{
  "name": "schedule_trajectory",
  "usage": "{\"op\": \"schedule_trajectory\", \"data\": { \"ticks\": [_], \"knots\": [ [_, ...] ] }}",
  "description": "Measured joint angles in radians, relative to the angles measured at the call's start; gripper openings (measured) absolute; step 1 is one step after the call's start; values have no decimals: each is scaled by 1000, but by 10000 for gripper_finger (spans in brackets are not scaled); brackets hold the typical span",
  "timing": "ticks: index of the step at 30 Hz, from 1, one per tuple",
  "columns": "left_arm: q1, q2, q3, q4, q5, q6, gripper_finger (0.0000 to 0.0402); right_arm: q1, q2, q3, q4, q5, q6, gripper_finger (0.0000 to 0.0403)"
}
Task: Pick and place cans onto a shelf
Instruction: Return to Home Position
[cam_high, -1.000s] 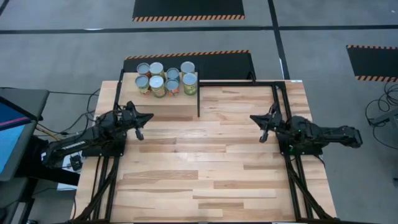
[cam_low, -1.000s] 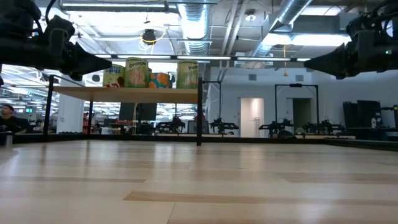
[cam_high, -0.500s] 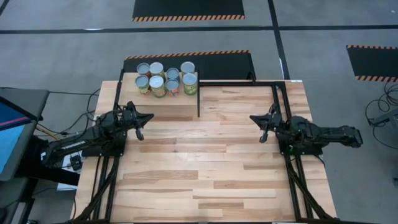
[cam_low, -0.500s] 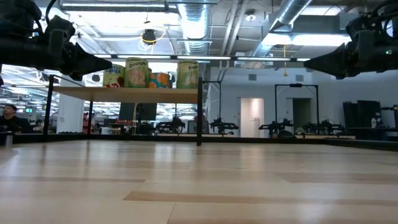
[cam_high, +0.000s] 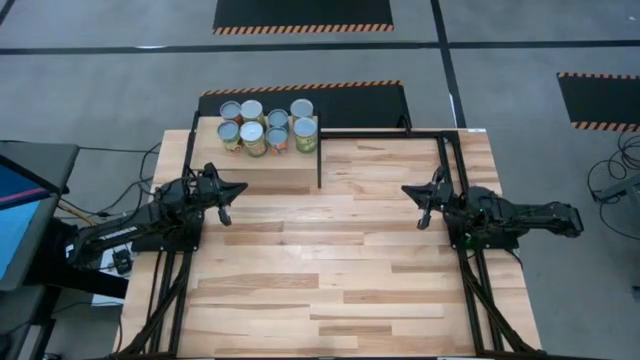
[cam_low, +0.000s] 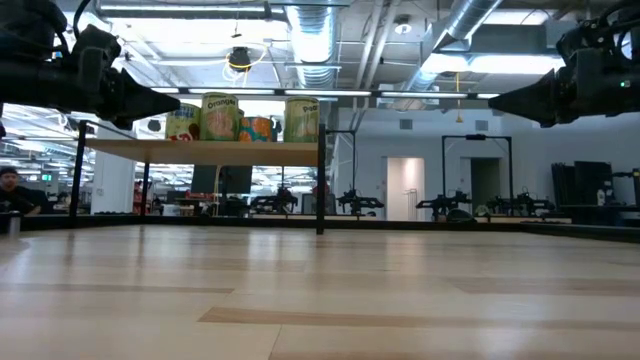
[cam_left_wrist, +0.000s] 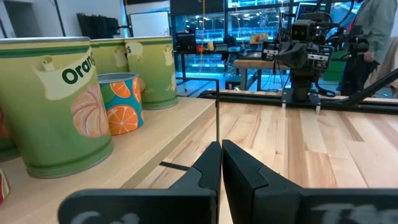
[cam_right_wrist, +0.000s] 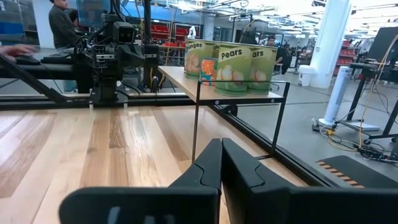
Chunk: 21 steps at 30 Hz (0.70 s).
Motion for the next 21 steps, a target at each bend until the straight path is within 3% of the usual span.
{"op": "schedule_trajectory", "data": {
  "ticks": [21],
  "knots": [
    [0, 0, 0, 0, 0, 1, 4, 0, 0, 0, 0, -2, 0, 29]
  ]
}}
